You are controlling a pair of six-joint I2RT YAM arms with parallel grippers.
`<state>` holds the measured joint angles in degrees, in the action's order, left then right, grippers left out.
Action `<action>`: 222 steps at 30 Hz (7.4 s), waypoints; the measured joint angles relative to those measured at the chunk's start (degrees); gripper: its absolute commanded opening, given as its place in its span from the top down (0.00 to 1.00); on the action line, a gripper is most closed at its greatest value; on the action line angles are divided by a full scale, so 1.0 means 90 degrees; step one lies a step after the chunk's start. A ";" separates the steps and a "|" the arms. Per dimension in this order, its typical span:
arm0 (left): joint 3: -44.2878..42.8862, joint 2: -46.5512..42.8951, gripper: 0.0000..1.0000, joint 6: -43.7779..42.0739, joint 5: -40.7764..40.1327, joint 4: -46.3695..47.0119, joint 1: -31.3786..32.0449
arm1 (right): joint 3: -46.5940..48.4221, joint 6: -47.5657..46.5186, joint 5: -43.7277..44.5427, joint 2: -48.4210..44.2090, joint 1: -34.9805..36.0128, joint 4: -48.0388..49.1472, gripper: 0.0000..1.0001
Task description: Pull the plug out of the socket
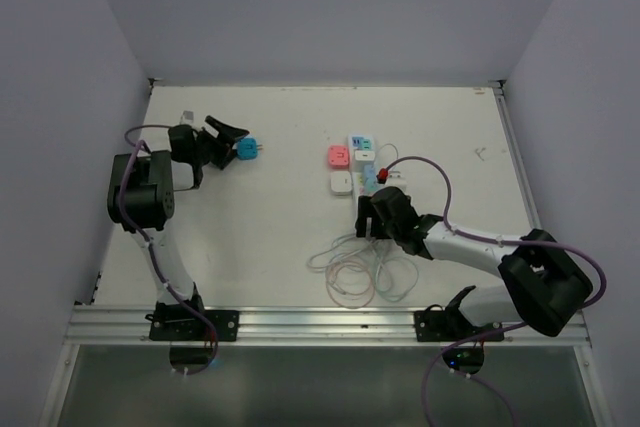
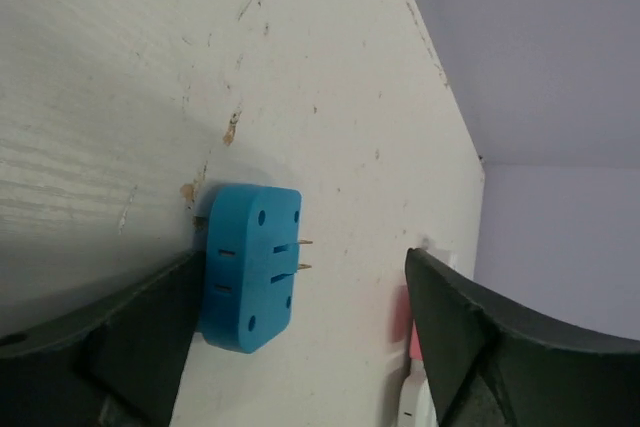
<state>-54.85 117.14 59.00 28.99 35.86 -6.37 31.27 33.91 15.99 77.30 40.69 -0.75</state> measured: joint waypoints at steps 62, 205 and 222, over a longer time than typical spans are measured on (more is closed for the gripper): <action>0.2001 -0.1627 0.85 0.1052 -0.1083 0.0347 0.4182 | -0.0386 -0.0491 -0.1593 -0.0495 -0.0066 0.0231 1.00; 0.2812 -0.1656 0.91 0.1717 -0.0738 0.1137 0.2943 | -0.0391 -0.0432 -0.1586 -0.0583 -0.0151 -0.0046 1.00; 0.3094 -0.2409 0.78 0.0583 -0.0279 0.0175 0.0998 | -0.0389 -0.0265 -0.1338 -0.0600 -0.0180 -0.0085 1.00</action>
<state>-27.00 95.46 64.25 26.48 37.43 2.61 27.77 31.53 3.95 71.90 39.07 -1.52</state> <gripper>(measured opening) 0.249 0.824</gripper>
